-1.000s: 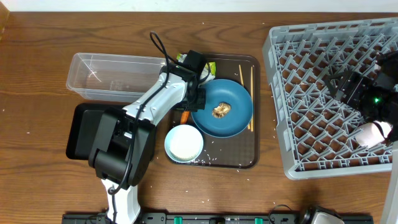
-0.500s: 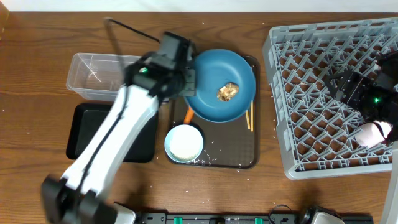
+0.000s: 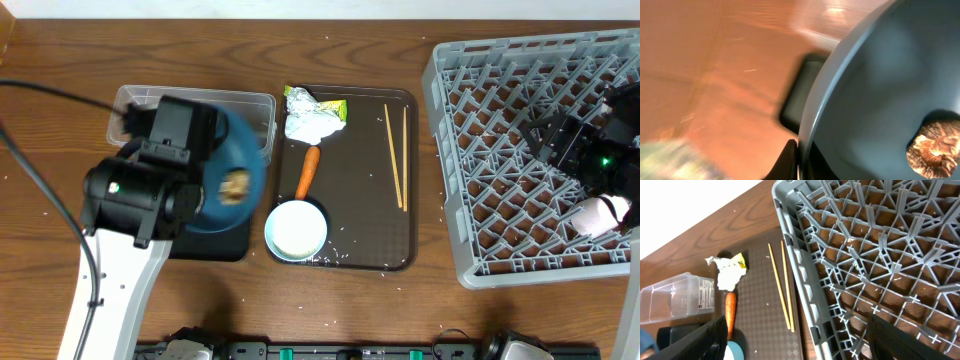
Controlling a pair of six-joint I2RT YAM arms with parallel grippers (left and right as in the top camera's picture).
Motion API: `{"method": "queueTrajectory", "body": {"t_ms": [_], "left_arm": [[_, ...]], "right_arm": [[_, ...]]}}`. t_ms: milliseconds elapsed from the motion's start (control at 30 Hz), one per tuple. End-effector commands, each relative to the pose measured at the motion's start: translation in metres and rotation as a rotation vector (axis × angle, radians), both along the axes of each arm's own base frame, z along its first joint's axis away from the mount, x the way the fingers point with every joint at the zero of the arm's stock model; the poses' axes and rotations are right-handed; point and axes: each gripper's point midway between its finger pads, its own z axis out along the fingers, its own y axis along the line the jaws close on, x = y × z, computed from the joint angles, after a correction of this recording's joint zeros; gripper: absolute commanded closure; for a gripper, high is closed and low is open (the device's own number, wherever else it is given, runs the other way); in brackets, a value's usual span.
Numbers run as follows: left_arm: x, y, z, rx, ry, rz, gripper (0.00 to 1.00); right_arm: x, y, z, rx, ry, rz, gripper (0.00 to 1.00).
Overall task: Sort waste into correct bins and load items into the dishwasher rack
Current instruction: 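Lift the teal plate and carry it over the black tray, then tilt the teal plate to dump the food scrap onto the black tray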
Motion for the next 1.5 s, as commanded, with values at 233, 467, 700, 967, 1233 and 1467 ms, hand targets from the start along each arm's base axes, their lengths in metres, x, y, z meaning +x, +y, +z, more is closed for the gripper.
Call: {"method": "queueTrajectory", "body": {"t_ms": [233, 467, 700, 967, 1233, 1467], "left_arm": [[-0.03, 0.052, 0.012, 0.307, -0.04, 0.358, 0.94], [-0.019, 0.055, -0.005, 0.446, 0.081, 0.344, 0.94], [-0.005, 0.05, -0.027, 0.483, 0.202, 0.308, 0.94], [-0.003, 0.05, -0.028, 0.491, 0.214, 0.301, 0.94], [0.004, 0.056, -0.013, 0.595, 0.21, 0.25, 0.94], [-0.005, 0.045, -0.032, 0.481, 0.273, 0.252, 0.94]], "right_arm": [[0.0, 0.002, 0.0, -0.013, -0.003, 0.015, 0.18], [0.0, 0.002, 0.0, -0.013, -0.003, 0.015, 0.18], [-0.001, 0.0, -0.002, -0.02, 0.01, 0.007, 0.18], [-0.002, -0.001, -0.003, -0.026, 0.014, 0.002, 0.18], [-0.002, -0.002, -0.003, -0.028, 0.014, 0.0, 0.17], [-0.005, -0.004, -0.006, -0.037, 0.033, -0.01, 0.16]]}}
